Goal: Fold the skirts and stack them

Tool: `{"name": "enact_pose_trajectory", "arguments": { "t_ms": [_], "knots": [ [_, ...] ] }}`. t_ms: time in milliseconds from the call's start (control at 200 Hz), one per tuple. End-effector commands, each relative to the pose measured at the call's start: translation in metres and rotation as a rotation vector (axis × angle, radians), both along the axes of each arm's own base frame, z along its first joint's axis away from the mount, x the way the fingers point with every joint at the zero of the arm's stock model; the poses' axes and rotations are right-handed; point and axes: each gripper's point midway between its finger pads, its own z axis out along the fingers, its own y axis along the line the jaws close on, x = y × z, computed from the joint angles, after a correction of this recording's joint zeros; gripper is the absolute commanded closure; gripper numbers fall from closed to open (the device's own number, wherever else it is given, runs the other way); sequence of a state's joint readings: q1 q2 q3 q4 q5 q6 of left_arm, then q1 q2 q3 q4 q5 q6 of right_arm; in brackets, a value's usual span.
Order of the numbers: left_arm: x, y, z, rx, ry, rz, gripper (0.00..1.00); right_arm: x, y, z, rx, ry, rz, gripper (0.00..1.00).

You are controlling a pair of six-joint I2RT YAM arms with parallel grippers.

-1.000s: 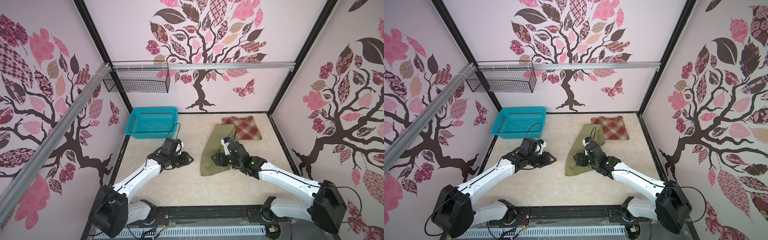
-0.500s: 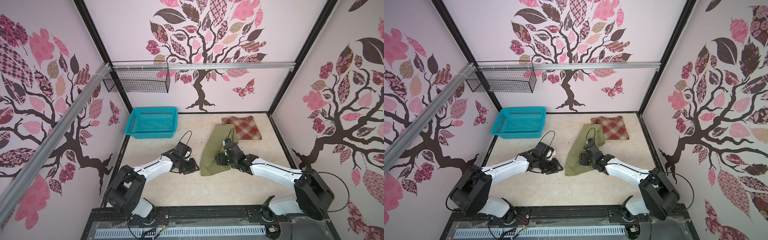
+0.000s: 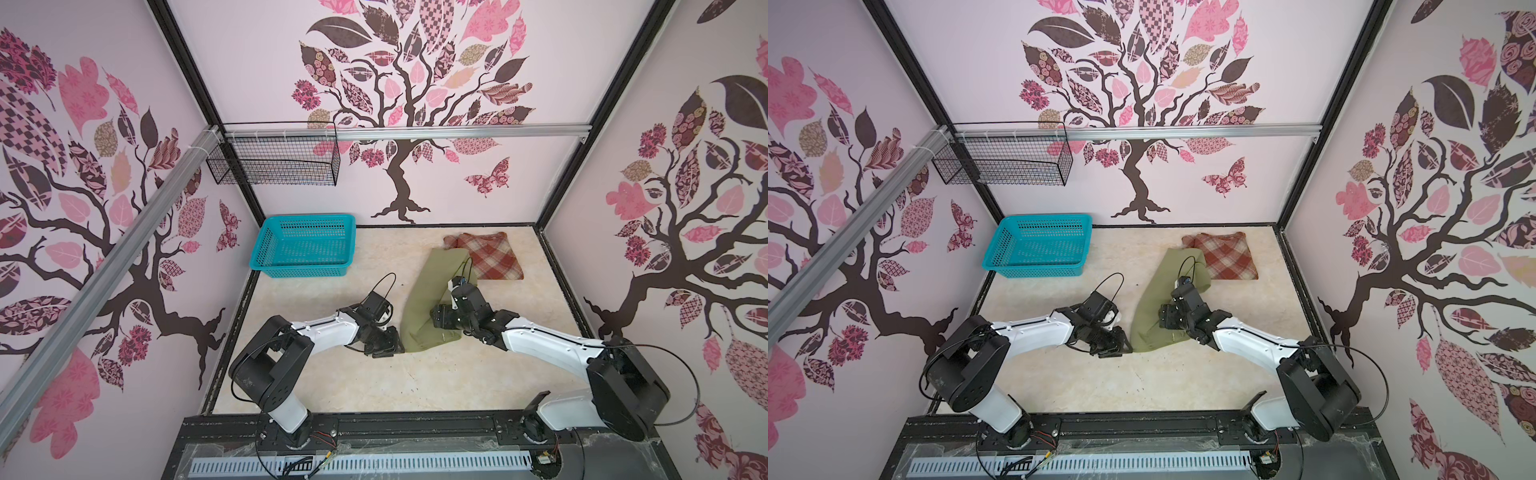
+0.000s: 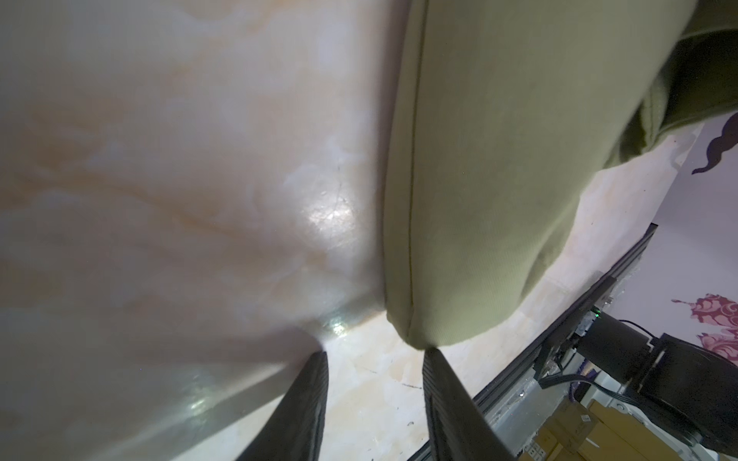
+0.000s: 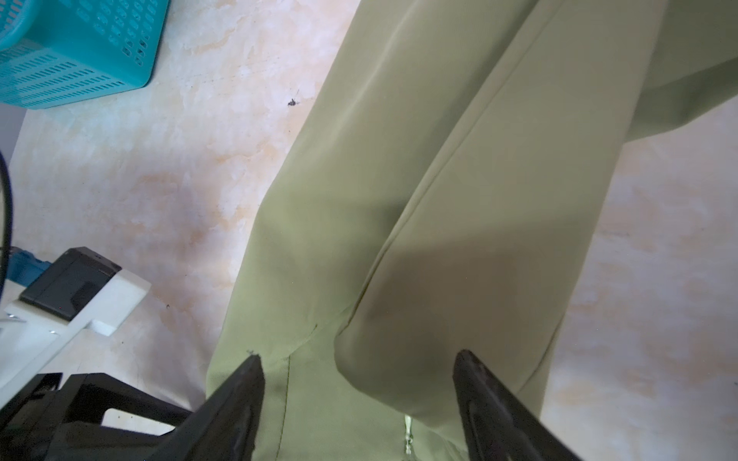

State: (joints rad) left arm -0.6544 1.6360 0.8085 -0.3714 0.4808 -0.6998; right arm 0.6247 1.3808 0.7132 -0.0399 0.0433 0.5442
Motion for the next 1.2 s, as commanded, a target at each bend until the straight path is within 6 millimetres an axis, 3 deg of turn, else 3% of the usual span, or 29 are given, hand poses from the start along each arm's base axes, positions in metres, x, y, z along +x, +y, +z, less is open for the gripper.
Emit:
{"name": "enact_pose_trajectory", "arguments": {
  "t_ms": [0,190,455,855,945,1030,1115,1190],
  "knots": [
    [0.013,-0.010,0.003,-0.012,-0.050,-0.021,0.57,0.001,0.004,0.010,0.043,-0.009,0.004,0.23],
    [0.018,-0.012,-0.002,-0.007,-0.049,-0.008,0.57,-0.001,0.002,0.008,0.047,-0.002,0.001,0.23],
    [0.023,-0.016,0.008,-0.034,-0.074,0.008,0.58,-0.002,0.004,0.008,0.057,0.000,0.009,0.22],
    [0.022,-0.017,-0.010,-0.026,-0.041,0.026,0.58,-0.004,0.004,0.006,0.065,0.003,0.015,0.22],
    [0.022,-0.016,-0.013,-0.021,-0.035,0.027,0.66,-0.005,0.002,0.006,0.060,0.001,0.011,0.22],
    [0.021,-0.016,-0.013,-0.019,-0.034,0.025,0.87,-0.007,0.001,0.007,0.061,0.001,0.010,0.22],
    [0.022,-0.016,-0.013,-0.019,-0.041,0.021,1.00,-0.008,0.000,0.006,0.057,0.000,0.014,0.23],
    [0.021,-0.016,-0.013,-0.016,-0.042,0.019,1.00,-0.009,-0.002,0.002,0.037,0.003,0.017,0.23]
  ]
}}
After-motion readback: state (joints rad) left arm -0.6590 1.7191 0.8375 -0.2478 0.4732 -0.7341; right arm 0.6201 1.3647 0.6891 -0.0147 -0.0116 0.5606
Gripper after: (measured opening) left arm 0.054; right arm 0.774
